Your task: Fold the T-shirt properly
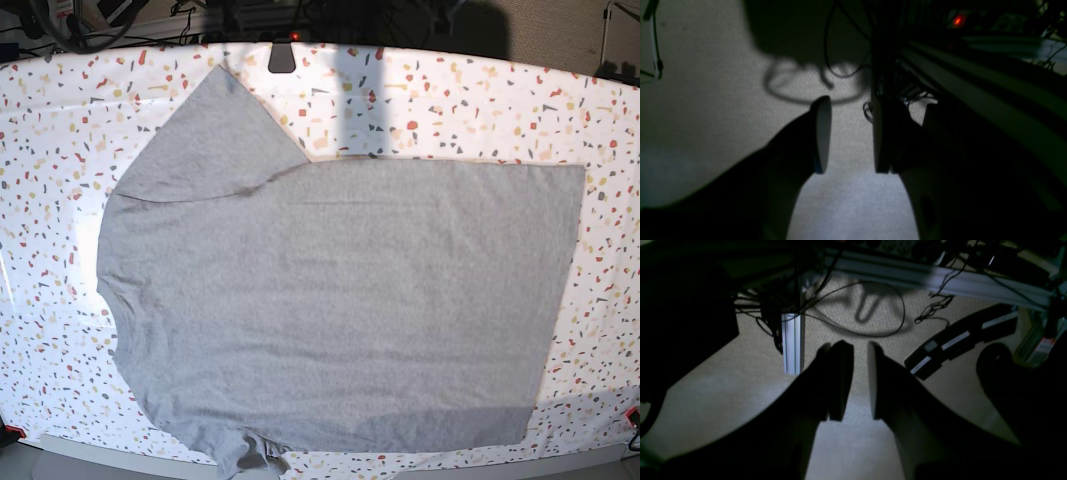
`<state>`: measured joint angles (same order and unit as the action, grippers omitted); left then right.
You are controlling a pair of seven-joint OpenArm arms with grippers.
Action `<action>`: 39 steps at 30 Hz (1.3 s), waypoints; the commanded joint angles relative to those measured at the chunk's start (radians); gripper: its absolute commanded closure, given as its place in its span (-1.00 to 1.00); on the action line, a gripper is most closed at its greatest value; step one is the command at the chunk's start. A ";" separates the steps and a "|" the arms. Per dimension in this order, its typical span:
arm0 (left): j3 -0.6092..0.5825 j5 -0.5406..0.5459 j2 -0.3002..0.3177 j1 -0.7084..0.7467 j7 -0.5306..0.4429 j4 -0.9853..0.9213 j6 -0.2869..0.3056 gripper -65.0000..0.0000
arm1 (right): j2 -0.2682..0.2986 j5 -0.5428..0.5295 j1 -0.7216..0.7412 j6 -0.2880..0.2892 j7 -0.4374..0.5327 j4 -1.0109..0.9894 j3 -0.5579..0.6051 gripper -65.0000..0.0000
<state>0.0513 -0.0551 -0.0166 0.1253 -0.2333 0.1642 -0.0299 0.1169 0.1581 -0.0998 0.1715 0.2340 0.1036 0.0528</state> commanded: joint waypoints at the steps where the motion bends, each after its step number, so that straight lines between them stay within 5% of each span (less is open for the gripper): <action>1: 0.000 0.002 0.001 0.022 -0.003 0.021 -0.003 0.38 | 0.010 -0.001 -0.016 0.004 0.022 0.013 0.000 0.67; 10: 0.000 0.003 0.000 0.145 -0.003 0.212 0.061 0.38 | 0.013 -0.005 -0.151 0.004 0.043 0.206 0.000 0.67; 24: 0.000 0.002 0.003 0.260 0.000 0.354 0.061 0.38 | 0.019 -0.068 -0.261 0.006 0.042 0.344 0.000 0.67; 39: 0.000 -0.053 0.004 0.491 0.088 0.707 0.061 0.38 | 0.117 -0.137 -0.522 0.093 0.010 0.719 0.000 0.67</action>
<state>0.0513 -0.1089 -0.0143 0.6037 -0.1284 0.8661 0.0299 0.2276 0.0238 -0.6117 0.2607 0.2302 0.8169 0.0528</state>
